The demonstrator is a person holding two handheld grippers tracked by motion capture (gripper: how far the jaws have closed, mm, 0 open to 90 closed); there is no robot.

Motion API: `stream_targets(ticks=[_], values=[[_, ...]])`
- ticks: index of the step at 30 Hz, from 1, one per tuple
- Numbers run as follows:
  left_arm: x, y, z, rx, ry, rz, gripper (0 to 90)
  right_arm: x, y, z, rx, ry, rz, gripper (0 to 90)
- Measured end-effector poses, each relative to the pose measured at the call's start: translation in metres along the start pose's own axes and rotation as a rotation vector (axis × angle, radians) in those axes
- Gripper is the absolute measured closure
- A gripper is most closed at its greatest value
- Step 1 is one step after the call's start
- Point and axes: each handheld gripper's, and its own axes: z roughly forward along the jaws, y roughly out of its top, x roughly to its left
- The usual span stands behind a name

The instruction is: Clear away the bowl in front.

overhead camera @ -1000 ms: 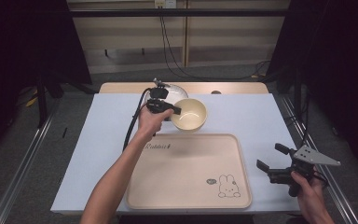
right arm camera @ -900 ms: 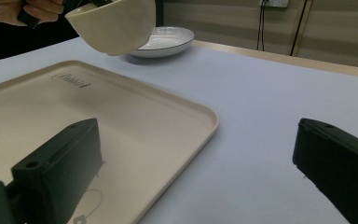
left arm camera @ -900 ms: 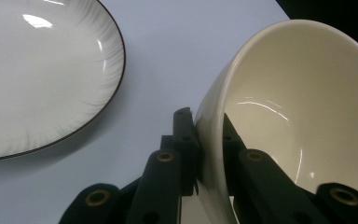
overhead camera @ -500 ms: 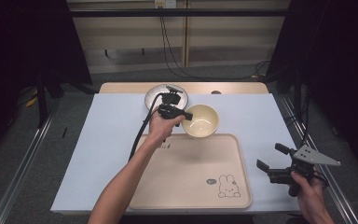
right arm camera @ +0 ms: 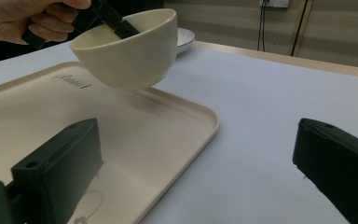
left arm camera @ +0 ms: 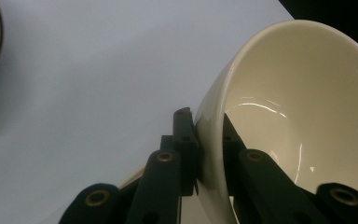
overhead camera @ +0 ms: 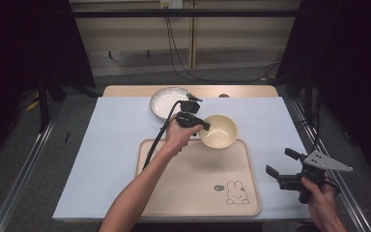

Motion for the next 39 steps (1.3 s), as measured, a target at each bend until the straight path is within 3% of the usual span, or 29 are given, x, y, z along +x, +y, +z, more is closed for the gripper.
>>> stream_targets(ticks=[3, 13, 17, 19, 23, 26, 31, 35, 39], values=[[-0.007, 0.001, 0.009, 0.003, -0.004, -0.004, 83.4, 0.000, 0.000, 0.000, 0.000, 0.003, 0.002, 0.8], [-0.020, 0.000, 0.036, 0.048, -0.009, 0.039, 83.4, 0.000, 0.000, 0.000, 0.001, 0.000, -0.003, 0.8], [-0.024, 0.000, 0.050, 0.077, 0.014, 0.033, 83.3, 0.000, 0.000, 0.000, -0.001, -0.001, 0.005, 0.9], [-0.024, 0.000, 0.056, 0.083, 0.002, 0.028, 83.4, 0.000, 0.000, 0.000, 0.001, 0.002, 0.000, 0.8], [-0.024, 0.000, 0.062, 0.110, 0.014, 0.046, 83.4, 0.000, 0.000, -0.001, -0.001, 0.007, 0.005, 0.8], [-0.025, -0.002, 0.066, 0.091, 0.016, 0.018, 83.3, -0.001, 0.000, 0.000, 0.002, 0.003, 0.000, 0.8], [-0.024, -0.001, 0.067, 0.108, 0.002, 0.034, 83.3, -0.001, 0.000, 0.000, 0.002, 0.003, -0.002, 0.8], [-0.025, -0.001, 0.069, 0.100, 0.007, 0.015, 83.4, -0.001, 0.000, 0.000, 0.003, 0.004, -0.001, 0.8], [-0.025, -0.001, 0.071, 0.104, 0.016, 0.038, 83.3, 0.000, 0.000, 0.000, 0.002, 0.002, -0.001, 0.8]])
